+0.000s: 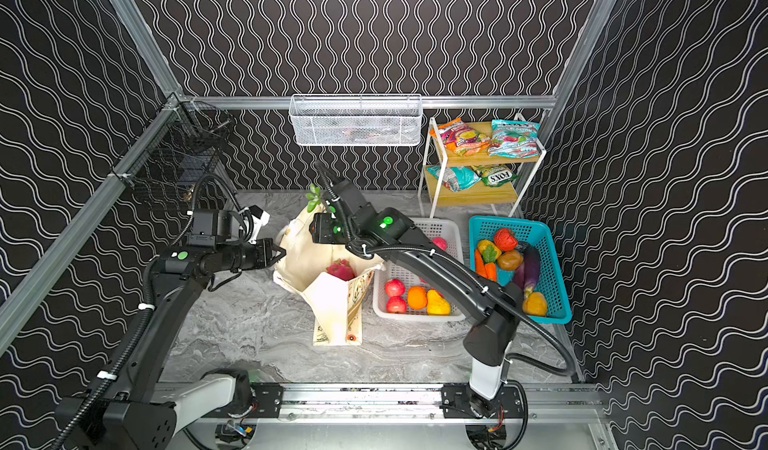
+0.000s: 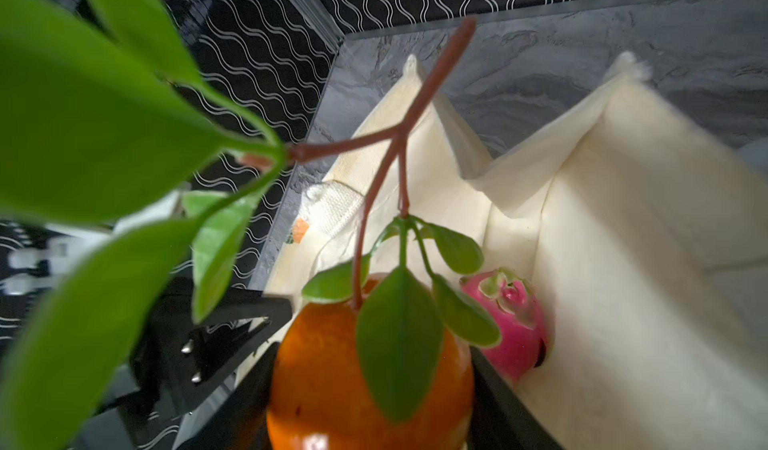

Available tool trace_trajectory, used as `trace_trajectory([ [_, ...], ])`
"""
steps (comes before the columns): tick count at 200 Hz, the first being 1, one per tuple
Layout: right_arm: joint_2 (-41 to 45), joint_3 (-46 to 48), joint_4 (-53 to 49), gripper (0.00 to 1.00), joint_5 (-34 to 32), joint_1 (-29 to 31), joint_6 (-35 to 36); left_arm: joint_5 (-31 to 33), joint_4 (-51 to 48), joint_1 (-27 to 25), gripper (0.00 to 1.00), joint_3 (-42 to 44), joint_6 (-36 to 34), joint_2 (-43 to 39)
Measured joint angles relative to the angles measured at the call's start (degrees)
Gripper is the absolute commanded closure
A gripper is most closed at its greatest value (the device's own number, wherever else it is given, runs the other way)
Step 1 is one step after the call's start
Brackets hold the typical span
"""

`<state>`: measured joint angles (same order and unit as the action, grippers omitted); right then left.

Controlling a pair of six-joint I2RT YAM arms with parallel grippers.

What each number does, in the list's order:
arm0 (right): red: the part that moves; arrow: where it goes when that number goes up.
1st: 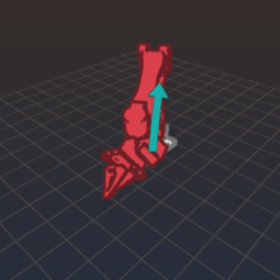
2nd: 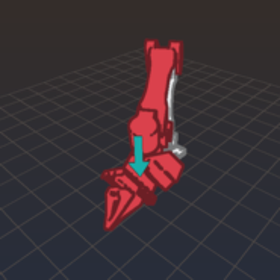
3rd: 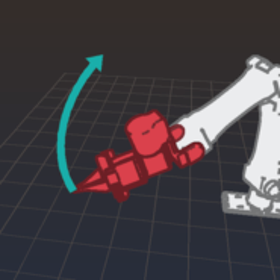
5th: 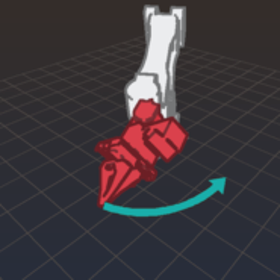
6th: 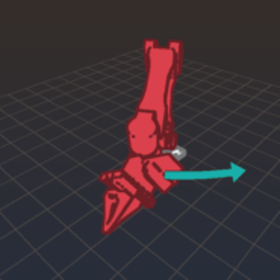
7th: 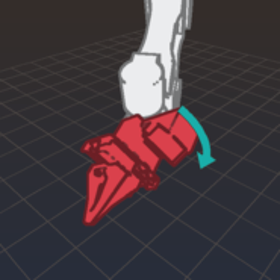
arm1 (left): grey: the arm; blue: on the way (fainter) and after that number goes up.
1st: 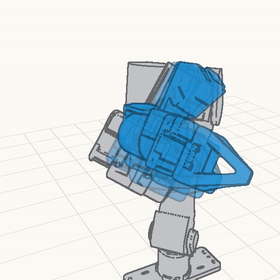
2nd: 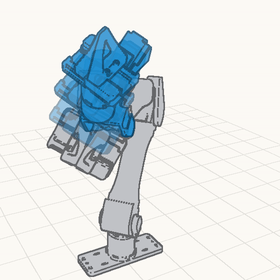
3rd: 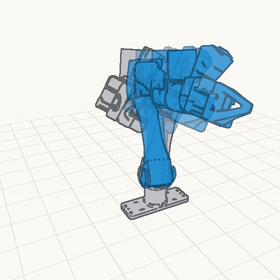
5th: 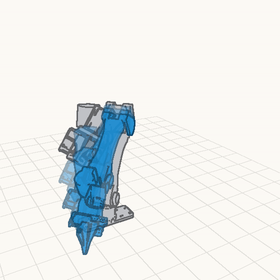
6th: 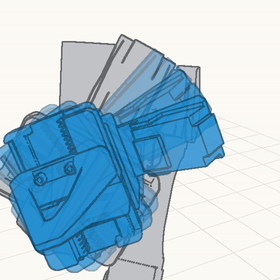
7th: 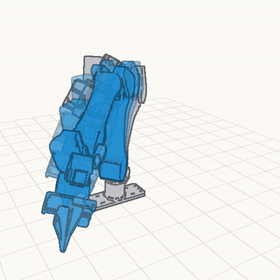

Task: Place the food into the grocery bag and tie it
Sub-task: 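Lift the orange with the right gripper and carry it over the bag, then lower the leafy orange into the bag beside the dragon fruit with the right gripper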

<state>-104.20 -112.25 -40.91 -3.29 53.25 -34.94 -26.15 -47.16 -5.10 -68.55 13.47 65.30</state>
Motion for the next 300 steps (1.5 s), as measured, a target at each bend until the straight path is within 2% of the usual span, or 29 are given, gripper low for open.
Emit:
trace_trajectory([
  [110,-8.7,-1.8,-5.8,0.39,2.3,0.6,4.2,-0.7,0.8,-0.1,1.00,0.0,1.1,0.0],
  [300,-13.7,-0.9,-9.3,0.38,3.4,0.4,7.6,-1.0,1.0,-0.2,1.00,0.1,1.2,0.0],
])
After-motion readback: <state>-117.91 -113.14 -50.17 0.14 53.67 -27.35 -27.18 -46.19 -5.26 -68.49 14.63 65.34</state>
